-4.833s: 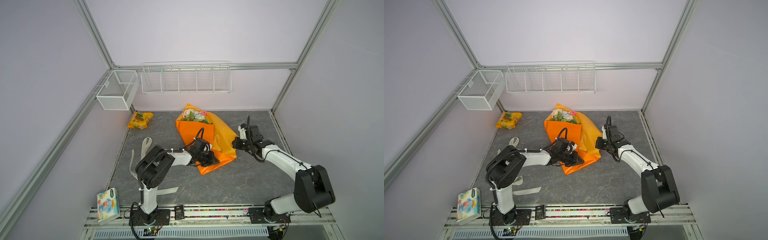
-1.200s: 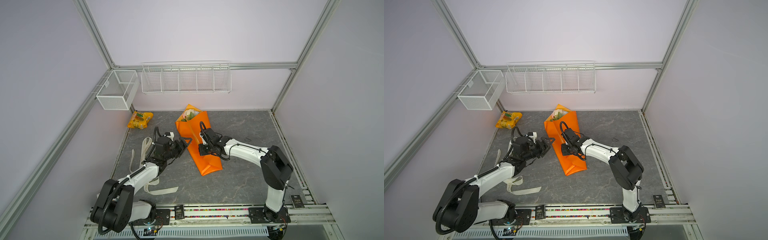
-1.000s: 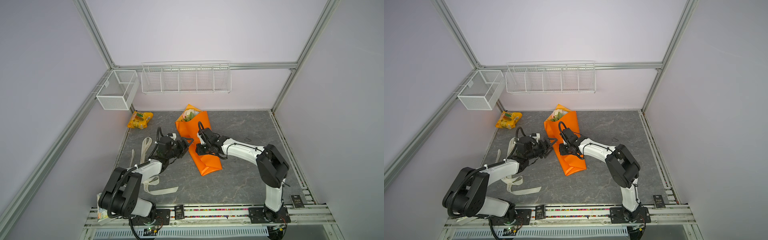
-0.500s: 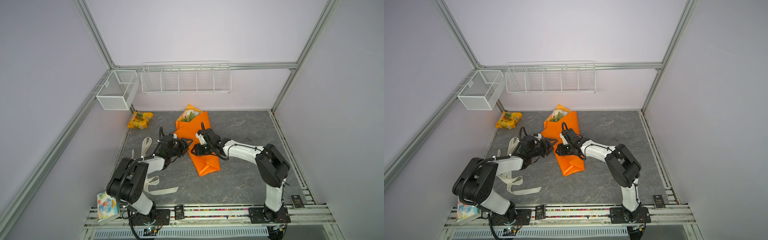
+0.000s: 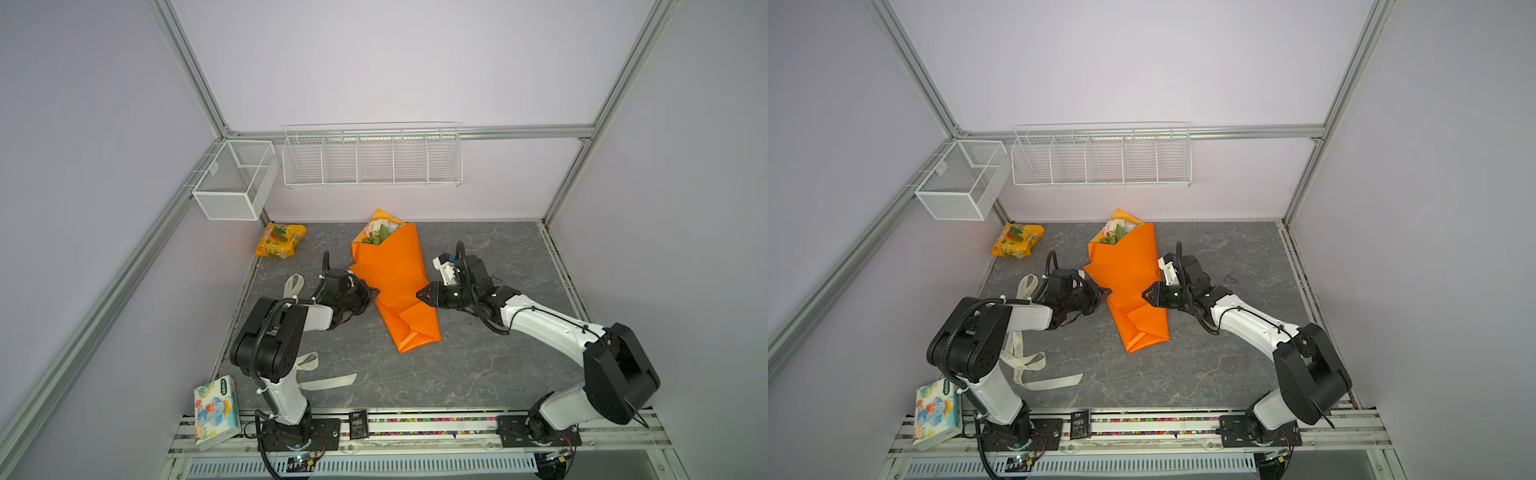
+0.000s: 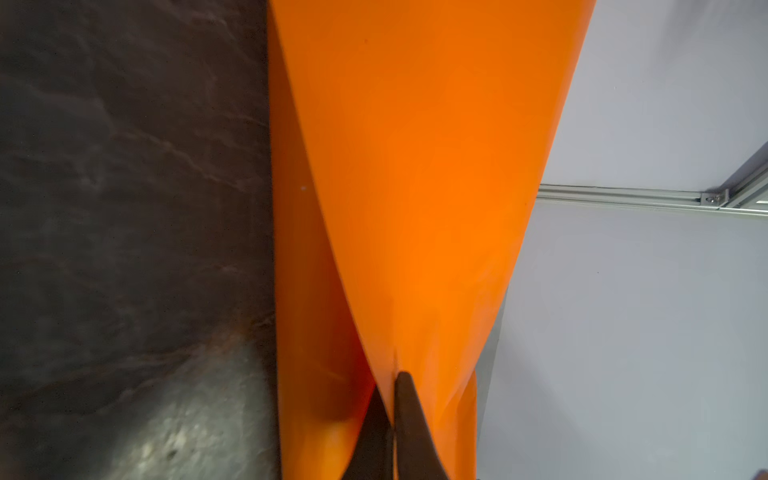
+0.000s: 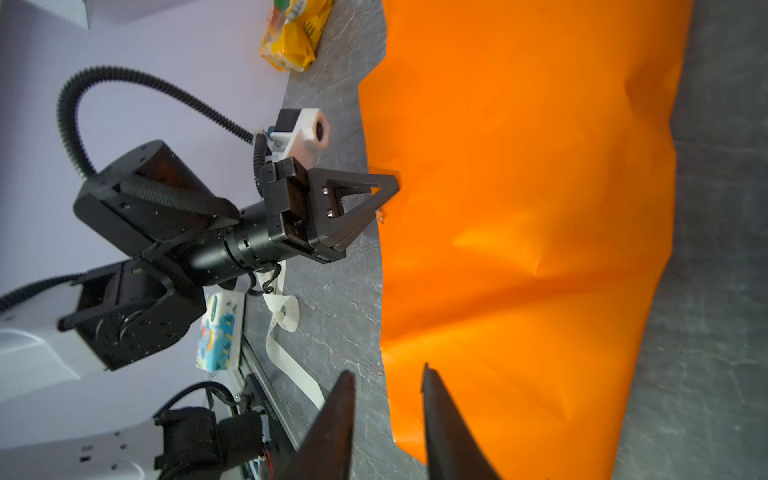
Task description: Tie the bouquet of fake flowers
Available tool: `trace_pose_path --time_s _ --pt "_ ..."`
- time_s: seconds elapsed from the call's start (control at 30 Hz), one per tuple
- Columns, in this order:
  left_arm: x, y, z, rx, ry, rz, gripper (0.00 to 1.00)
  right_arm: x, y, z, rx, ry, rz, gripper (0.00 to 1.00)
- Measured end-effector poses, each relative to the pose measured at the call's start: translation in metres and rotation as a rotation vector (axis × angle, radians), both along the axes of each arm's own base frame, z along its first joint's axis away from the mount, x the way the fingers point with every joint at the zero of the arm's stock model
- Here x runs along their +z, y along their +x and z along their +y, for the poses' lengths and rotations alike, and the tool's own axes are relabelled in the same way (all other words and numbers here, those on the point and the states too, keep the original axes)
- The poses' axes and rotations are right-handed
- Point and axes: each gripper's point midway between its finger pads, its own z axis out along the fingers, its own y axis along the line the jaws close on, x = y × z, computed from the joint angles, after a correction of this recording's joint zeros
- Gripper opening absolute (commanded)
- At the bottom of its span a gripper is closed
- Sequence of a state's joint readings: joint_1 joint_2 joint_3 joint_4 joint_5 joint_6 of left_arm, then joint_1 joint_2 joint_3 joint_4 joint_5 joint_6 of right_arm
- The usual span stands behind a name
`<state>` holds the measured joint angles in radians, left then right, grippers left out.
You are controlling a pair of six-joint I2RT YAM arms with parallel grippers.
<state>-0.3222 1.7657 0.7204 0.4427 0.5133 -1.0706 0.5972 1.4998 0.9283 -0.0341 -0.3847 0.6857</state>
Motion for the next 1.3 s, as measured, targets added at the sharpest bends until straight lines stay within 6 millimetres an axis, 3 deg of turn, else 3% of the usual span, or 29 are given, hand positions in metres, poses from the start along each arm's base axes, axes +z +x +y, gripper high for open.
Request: trace_pose_path --time_s 0.2,0.37,0.5,0.6,0.67,0.73,0.83,0.9,1.0,1.17,1.3 --pt "0.002 0.004 -0.005 -0.035 -0.003 -0.021 0.06 -0.072 -0.030 -0.004 0.043 -0.056 0.177 0.17" --pt "-0.010 0.005 -0.003 -0.044 -0.002 0.007 0.06 -0.128 -0.052 -0.012 0.049 -0.107 0.315 0.13" --pt "-0.015 0.004 0.002 -0.044 0.003 0.022 0.07 -0.119 -0.056 -0.014 0.043 -0.084 0.315 0.16" --pt "-0.015 0.004 0.002 -0.052 0.008 0.016 0.08 -0.086 -0.048 -0.019 0.030 -0.053 0.259 0.22" --pt "-0.014 0.004 0.001 -0.061 0.004 0.014 0.08 -0.056 -0.027 -0.021 0.013 -0.014 0.196 0.22" --pt "-0.011 0.006 -0.001 -0.072 -0.002 0.007 0.09 -0.027 0.006 -0.024 -0.020 0.023 0.131 0.21" --pt "-0.007 0.009 -0.003 -0.081 -0.002 -0.011 0.09 -0.010 0.055 -0.026 -0.060 0.065 0.087 0.20" --pt "-0.007 0.009 -0.003 -0.084 0.002 -0.011 0.09 -0.020 0.081 -0.027 -0.082 0.078 0.098 0.20" --pt "-0.009 0.008 -0.002 -0.087 0.007 -0.004 0.09 -0.055 0.102 -0.026 -0.099 0.061 0.164 0.20" --pt "-0.013 0.004 -0.002 -0.095 0.016 0.013 0.08 -0.120 0.090 -0.028 -0.111 0.000 0.301 0.16" --pt "-0.018 0.001 0.000 -0.102 0.031 0.028 0.07 -0.127 0.084 -0.033 -0.125 -0.014 0.312 0.15"
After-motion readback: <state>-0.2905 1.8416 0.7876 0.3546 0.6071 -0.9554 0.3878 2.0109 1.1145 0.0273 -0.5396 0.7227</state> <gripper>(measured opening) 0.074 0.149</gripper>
